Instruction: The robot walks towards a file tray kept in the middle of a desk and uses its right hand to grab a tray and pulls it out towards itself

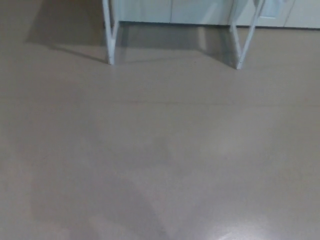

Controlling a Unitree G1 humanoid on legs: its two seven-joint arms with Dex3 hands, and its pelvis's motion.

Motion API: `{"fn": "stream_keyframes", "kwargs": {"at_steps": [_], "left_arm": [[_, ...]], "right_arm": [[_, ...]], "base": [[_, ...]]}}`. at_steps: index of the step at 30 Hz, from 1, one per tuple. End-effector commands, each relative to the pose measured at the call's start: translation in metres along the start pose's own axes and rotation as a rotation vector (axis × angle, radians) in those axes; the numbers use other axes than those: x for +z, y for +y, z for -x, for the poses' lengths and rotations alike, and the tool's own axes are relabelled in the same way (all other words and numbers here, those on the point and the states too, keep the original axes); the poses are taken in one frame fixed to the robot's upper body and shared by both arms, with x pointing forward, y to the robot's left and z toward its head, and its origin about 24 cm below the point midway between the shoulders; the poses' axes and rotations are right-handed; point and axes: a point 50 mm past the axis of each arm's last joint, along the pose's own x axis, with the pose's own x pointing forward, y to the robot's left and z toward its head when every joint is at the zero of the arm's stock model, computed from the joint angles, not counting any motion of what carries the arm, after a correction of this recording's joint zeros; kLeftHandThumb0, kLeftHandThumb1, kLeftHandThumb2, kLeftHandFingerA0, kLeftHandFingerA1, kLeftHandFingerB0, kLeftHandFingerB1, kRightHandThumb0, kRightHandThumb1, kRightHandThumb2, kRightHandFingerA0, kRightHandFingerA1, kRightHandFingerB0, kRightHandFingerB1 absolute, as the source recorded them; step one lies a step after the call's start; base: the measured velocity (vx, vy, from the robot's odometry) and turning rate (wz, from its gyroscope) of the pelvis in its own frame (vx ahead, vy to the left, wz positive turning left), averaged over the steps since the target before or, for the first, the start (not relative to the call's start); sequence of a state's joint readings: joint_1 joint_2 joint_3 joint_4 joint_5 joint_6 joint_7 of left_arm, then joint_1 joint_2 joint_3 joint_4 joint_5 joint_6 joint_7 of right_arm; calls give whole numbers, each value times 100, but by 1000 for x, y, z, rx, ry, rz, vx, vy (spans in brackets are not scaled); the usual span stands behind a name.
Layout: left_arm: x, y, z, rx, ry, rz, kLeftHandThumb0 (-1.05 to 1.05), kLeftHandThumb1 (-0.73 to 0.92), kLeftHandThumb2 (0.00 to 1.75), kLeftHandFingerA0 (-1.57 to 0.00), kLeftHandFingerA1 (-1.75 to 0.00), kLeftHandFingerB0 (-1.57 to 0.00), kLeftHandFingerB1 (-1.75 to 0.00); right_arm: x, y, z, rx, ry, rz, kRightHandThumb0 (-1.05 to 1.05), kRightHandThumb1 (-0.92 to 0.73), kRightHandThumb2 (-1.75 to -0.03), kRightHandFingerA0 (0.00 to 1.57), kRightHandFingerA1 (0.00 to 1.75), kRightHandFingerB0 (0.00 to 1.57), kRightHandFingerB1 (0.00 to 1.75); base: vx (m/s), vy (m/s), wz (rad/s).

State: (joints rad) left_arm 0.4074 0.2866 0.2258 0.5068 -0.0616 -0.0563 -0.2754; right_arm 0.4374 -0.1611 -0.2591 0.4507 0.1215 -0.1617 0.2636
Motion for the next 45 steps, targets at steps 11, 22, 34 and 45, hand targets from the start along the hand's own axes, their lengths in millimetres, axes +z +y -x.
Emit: {"fn": "stream_keyframes", "kwargs": {"at_steps": [11,22,34,45], "left_arm": [[8,6,-1,1,-51,-31,-31,62,66,-26,-41,-25,-37],[5,6,0,-4,-37,-53,-22,44,88,-20,-52,-18,-50],[-13,8,13,-7,-3,-84,-33,64,66,-21,-39,-20,-35],[-18,11,17,0,31,-109,-36,63,66,-19,-38,-18,-34]], "right_arm": [[-1,-5,-3,-18,-22,42,-36,-55,-56,61,53,43,44],[-1,-2,0,-6,-23,39,-34,-56,-56,62,54,42,44],[-13,-1,15,0,18,64,-42,-45,-76,54,61,37,52],[-25,2,16,1,52,51,-44,-44,-76,54,60,37,51]], "base": [[219,38,6],[314,-182,19],[361,76,-15],[300,-80,13]]}}
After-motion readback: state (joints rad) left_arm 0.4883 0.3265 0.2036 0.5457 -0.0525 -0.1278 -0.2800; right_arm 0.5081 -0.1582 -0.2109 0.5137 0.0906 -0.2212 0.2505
